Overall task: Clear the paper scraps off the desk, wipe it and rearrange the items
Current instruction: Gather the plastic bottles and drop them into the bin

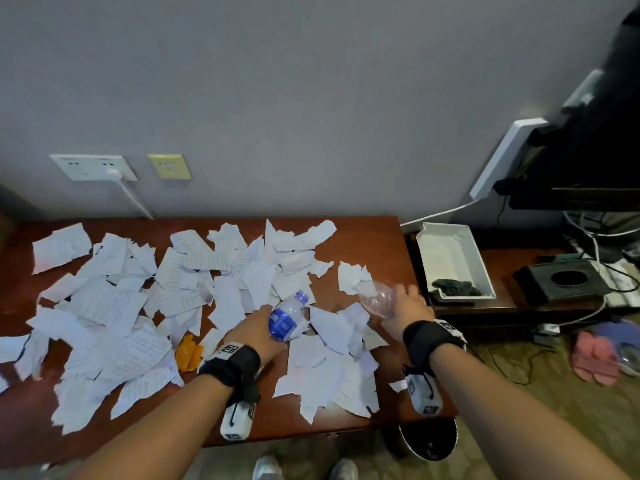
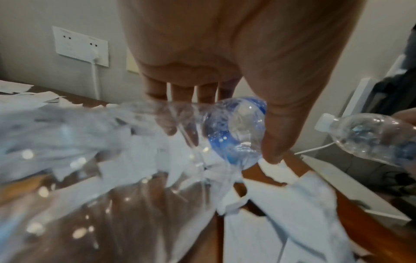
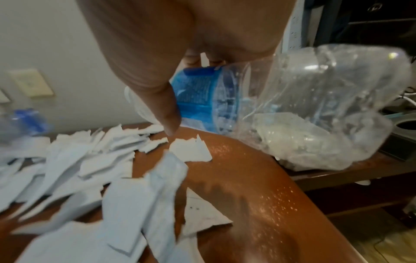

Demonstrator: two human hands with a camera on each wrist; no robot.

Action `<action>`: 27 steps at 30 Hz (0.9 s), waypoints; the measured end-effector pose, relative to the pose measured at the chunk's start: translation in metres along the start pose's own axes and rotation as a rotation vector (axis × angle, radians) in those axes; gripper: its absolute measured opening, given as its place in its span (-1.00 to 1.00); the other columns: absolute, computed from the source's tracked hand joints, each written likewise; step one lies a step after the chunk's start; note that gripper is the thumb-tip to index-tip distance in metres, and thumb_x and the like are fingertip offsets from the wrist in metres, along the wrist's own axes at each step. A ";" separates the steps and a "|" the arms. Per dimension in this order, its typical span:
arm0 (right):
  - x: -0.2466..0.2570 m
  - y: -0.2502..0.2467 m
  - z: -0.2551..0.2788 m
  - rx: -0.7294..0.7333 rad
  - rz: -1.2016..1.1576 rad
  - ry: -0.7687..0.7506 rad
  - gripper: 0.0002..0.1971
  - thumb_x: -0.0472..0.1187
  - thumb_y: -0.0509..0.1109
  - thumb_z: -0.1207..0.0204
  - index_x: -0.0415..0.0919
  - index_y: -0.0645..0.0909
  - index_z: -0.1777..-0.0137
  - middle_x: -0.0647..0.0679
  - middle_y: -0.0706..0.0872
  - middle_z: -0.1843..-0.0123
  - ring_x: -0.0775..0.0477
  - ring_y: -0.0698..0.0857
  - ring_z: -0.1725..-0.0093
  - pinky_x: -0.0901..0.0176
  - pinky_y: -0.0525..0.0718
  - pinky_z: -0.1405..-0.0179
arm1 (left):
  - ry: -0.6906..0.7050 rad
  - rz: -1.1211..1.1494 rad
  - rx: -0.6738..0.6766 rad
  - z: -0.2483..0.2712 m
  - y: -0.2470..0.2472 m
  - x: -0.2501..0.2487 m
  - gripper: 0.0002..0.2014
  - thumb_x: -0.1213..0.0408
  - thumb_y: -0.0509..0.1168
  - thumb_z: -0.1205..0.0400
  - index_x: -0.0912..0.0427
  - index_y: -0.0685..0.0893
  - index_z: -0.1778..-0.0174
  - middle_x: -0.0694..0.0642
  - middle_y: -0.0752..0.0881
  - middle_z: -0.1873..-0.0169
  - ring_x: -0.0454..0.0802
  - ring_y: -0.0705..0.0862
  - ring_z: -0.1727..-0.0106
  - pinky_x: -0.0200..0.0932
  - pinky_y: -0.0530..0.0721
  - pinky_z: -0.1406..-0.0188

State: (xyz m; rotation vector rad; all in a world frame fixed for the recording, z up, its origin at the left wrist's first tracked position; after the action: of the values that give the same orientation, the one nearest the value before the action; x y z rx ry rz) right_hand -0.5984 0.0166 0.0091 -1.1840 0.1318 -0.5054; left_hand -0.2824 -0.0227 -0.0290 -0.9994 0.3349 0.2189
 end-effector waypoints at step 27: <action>-0.230 0.000 0.126 -0.011 -0.552 -0.072 -0.45 0.06 0.60 -0.37 0.01 0.33 -0.17 0.13 0.62 0.04 0.04 0.67 0.01 0.17 0.62 0.03 | 0.205 0.401 0.009 0.131 0.177 -0.274 -0.25 -0.07 0.57 -0.40 0.05 0.39 -0.43 0.00 0.69 -0.13 -0.04 0.69 -0.07 -0.08 0.68 -0.16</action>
State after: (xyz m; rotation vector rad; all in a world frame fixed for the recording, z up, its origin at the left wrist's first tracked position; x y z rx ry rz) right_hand -0.7564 0.2257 0.0202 -1.2459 -0.2633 -0.9432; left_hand -0.5725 0.1744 -0.0007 -0.9411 0.7235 0.4785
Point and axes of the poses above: each hand's wrist, its own z-axis away from the middle knuckle, its own y-axis out of the palm, x = y × z, the point moved 7 cm from there along -z, towards the middle knuckle
